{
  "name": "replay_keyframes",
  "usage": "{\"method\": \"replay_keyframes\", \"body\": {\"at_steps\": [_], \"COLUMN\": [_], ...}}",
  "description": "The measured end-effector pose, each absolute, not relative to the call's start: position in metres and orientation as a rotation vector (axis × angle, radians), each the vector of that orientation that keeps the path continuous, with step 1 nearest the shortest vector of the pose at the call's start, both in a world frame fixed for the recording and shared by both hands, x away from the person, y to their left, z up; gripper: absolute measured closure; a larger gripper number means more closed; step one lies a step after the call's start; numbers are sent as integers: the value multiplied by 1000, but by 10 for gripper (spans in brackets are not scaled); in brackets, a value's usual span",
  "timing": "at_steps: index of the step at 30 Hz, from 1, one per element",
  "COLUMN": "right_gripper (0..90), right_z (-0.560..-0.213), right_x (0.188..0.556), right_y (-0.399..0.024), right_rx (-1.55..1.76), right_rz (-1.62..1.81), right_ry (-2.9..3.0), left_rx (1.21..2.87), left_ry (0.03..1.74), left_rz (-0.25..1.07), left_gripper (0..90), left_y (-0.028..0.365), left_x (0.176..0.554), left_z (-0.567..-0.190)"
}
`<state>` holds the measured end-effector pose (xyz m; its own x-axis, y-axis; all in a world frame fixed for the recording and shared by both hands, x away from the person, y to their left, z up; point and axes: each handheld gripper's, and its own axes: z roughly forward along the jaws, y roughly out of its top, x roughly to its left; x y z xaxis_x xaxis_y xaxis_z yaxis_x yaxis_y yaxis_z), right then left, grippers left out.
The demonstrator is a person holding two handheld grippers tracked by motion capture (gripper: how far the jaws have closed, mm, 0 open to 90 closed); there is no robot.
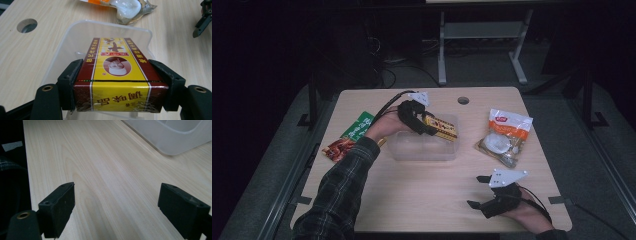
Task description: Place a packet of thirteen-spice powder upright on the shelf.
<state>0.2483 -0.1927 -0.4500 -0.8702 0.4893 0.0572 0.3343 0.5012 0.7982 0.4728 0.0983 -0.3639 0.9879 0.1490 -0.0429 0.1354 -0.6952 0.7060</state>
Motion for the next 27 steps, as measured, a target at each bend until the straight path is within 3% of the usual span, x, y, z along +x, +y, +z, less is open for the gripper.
{"method": "replay_keyframes", "body": {"at_steps": [27], "right_gripper": [136], "right_z": [-451], "right_x": [249], "right_y": [-191], "right_rx": [706], "right_rz": [1309], "right_ry": [2581], "left_rx": [2272], "left_ry": [153], "left_rz": [-3], "left_gripper": [313], "left_y": [74], "left_x": [481], "left_z": [-351]}}
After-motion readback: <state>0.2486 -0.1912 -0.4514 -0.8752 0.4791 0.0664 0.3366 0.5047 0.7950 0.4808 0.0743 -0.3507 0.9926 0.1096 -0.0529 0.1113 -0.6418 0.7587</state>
